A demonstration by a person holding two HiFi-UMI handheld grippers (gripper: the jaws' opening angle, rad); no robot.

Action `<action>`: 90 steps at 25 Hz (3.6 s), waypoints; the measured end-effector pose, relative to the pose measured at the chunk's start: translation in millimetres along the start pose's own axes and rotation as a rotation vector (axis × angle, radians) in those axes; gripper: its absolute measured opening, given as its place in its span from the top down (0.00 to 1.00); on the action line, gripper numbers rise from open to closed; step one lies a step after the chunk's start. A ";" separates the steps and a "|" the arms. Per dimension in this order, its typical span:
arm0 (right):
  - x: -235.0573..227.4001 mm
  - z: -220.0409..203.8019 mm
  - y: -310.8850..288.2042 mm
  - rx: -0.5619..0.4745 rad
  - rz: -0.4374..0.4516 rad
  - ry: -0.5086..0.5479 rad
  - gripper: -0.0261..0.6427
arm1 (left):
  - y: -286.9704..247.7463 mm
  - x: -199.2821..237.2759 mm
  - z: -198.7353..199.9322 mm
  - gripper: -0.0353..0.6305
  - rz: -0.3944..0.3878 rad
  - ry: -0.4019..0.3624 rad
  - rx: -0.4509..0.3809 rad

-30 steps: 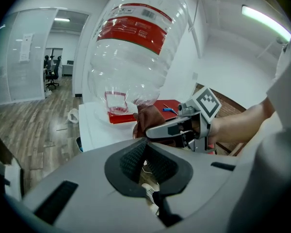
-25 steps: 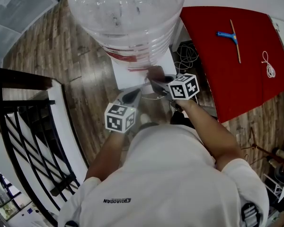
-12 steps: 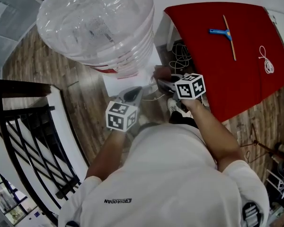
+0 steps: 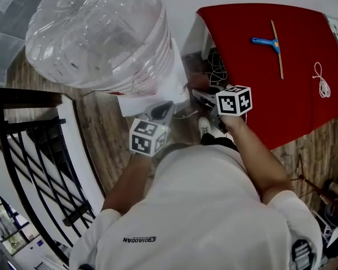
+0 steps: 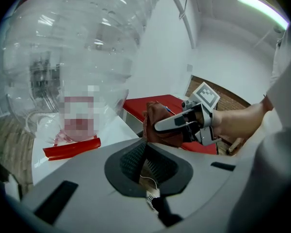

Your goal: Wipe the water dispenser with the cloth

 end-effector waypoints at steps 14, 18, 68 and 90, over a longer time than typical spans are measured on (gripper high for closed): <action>-80.1 -15.4 -40.3 0.095 0.050 -0.139 0.87 | -34.5 -14.0 23.5 0.96 0.109 0.003 0.101; -113.7 -38.6 -71.4 0.136 0.028 -0.202 0.87 | -44.3 -16.5 28.9 0.96 0.120 0.011 0.120; -179.9 -33.3 -129.6 0.150 0.024 -0.275 0.87 | -83.1 0.6 43.8 0.96 0.103 0.100 0.187; -145.4 92.1 -130.9 0.034 0.176 -0.216 0.87 | -91.8 9.5 64.0 0.96 0.132 0.079 0.175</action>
Point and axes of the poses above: the fingertips, and each gripper's own axes: y backward along the fingers, x to its left, z out of its top, the point moved 2 cm from there along y, backward along the fingers, and after that the axes turned 7 degrees about -z, right-handed, at the moved point
